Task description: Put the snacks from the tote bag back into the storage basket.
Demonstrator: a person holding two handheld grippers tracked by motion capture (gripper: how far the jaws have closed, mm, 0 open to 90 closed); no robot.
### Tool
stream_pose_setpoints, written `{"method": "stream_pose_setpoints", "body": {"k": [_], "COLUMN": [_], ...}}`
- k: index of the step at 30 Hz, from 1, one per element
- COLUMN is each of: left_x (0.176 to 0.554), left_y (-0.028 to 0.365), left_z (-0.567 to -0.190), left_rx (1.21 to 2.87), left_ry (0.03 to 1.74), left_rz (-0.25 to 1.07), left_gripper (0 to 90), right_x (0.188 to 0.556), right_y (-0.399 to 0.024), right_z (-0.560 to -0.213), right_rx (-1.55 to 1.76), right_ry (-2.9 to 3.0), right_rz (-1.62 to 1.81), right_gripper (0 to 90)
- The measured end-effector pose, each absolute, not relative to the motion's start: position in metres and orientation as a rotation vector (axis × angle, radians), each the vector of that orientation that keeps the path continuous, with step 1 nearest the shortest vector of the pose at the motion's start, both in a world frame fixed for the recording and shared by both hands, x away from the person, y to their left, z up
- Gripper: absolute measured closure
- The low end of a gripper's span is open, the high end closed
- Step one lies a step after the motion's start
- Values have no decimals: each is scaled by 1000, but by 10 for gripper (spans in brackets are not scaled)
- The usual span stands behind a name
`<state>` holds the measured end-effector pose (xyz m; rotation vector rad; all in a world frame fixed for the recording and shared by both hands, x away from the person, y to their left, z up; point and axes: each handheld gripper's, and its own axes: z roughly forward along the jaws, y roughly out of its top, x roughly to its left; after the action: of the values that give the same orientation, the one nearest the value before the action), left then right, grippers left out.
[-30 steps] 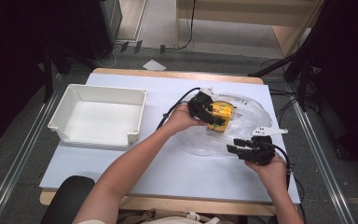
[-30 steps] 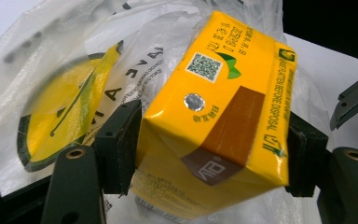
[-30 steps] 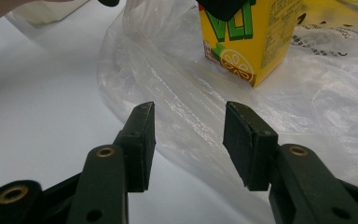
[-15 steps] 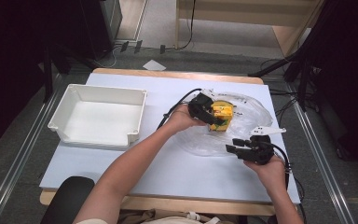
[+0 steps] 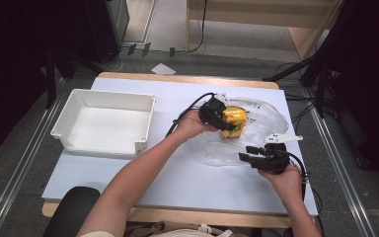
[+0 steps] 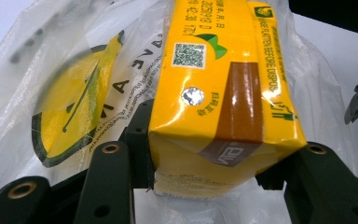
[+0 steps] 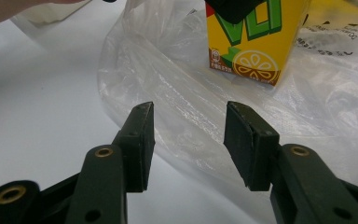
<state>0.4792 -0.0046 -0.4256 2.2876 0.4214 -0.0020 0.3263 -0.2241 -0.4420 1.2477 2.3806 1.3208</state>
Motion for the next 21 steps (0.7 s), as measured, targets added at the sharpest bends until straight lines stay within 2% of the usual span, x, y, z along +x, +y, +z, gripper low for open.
{"method": "stream_pose_setpoints", "body": {"k": [11,21], "left_x": [479,471], "left_y": [5,17], "left_z": [-411,-385], "left_rx": [2260,2250], "left_ry": [467,450], "left_rz": [-31,22], "left_gripper": [527,527], "right_x": [326,326], "right_y": [-225,-223], "right_z": [-442,-442], "right_rx": [1243,1232], "right_ry": [2379,2385], "right_rz": [1321,1325], "right_gripper": [541,541]}}
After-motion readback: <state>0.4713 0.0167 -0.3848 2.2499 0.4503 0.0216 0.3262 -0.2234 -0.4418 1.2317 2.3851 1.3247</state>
